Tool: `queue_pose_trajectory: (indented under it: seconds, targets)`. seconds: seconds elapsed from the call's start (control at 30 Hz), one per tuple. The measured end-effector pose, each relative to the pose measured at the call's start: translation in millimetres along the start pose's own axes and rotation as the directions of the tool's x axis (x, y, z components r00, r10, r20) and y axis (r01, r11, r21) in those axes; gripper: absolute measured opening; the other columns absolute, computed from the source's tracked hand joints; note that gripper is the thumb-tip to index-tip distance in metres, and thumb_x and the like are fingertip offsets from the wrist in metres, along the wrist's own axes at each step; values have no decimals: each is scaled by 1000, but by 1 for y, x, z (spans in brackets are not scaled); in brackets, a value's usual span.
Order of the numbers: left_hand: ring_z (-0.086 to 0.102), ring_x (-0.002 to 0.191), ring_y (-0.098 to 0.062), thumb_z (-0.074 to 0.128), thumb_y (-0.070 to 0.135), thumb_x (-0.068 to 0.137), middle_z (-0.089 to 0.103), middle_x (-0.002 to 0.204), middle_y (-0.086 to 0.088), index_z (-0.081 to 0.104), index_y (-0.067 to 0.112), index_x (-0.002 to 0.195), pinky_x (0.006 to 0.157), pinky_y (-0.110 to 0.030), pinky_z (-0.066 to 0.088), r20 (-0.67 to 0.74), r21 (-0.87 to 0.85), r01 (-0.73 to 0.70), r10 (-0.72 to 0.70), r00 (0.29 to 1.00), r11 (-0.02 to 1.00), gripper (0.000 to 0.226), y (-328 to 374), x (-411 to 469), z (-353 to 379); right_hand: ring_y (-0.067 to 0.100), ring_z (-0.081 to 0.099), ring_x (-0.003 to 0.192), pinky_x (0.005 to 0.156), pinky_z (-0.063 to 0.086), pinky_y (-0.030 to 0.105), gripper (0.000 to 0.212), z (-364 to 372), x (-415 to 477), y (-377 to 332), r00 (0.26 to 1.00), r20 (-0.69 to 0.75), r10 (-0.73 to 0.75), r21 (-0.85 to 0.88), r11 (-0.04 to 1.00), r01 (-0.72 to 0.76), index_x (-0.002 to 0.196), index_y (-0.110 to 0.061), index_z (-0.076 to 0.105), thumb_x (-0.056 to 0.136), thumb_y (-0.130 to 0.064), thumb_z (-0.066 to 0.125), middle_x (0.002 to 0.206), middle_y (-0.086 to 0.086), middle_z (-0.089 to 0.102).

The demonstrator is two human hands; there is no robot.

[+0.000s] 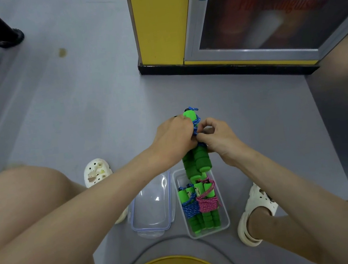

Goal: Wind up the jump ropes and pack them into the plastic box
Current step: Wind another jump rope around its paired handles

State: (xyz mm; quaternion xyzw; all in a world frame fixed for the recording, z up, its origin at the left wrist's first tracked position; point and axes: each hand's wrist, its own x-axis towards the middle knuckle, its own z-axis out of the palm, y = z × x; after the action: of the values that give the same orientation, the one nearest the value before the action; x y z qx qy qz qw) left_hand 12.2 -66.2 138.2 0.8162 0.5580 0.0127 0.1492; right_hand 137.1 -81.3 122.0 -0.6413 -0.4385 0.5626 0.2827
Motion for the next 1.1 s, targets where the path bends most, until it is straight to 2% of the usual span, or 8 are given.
queue_pose_trajectory:
  seconds: [0.1,0.17,0.3,0.43,0.6,0.73,0.93,1.1]
  targets:
    - [58,93,-28,52,23,89,58,105,-11,55,4,105,64,-31,35,10,131,-37,36,999,991,25,1,-1,3,23,58,71,65,54,36,23,1,0,1,999,8,-31,-15,999,31,77,-13,52,83,9,55,80,10,60]
    - [58,90,-28,53,24,89,58,100,-11,54,6,101,63,-31,34,13,114,-33,31,999,993,22,0,-2,3,24,59,72,67,55,40,24,1,0,2,999,-4,-47,-24,999,47,76,-13,54,82,10,56,83,12,62]
    - [59,86,-25,59,25,86,58,90,-6,59,8,96,62,-31,38,35,-68,-1,3,999,998,19,-10,1,-5,28,62,80,71,57,42,24,2,-3,4,993,-69,-100,-2,995,101,74,-15,55,80,9,59,94,23,65]
    - [57,81,-19,67,22,82,58,86,1,59,14,88,70,-33,49,110,-360,30,10,994,933,13,-17,3,-7,29,63,84,72,56,40,24,-1,-4,3,986,-85,-141,-43,990,137,76,-16,53,81,6,59,93,20,64]
    - [53,73,-16,67,15,84,57,80,2,61,9,88,64,-28,47,58,-506,22,8,998,862,9,-14,-1,-1,23,61,75,61,55,30,21,-13,-7,-2,998,-8,-66,-15,998,66,80,-15,54,85,5,58,87,11,63]
    - [50,75,-17,60,23,89,57,88,-1,57,11,96,64,-30,41,-47,-307,-38,25,999,951,14,-8,0,-1,21,60,72,68,54,38,17,-12,-7,-3,999,-22,-30,100,994,32,81,-12,55,85,4,56,81,9,62]
    - [54,88,-25,50,21,94,60,103,-9,53,7,107,69,-33,40,-81,-84,-66,59,995,994,19,-4,1,-2,17,63,69,55,54,27,10,-10,-4,1,1000,7,-3,235,972,1,86,-11,59,92,-4,55,85,10,63]
    - [57,98,-24,53,16,95,63,109,-10,60,9,111,83,-36,47,70,-299,-2,24,997,954,19,-7,5,-9,21,63,75,63,55,32,12,-7,-3,3,998,-55,-13,204,979,24,83,-10,58,89,1,58,85,12,64]
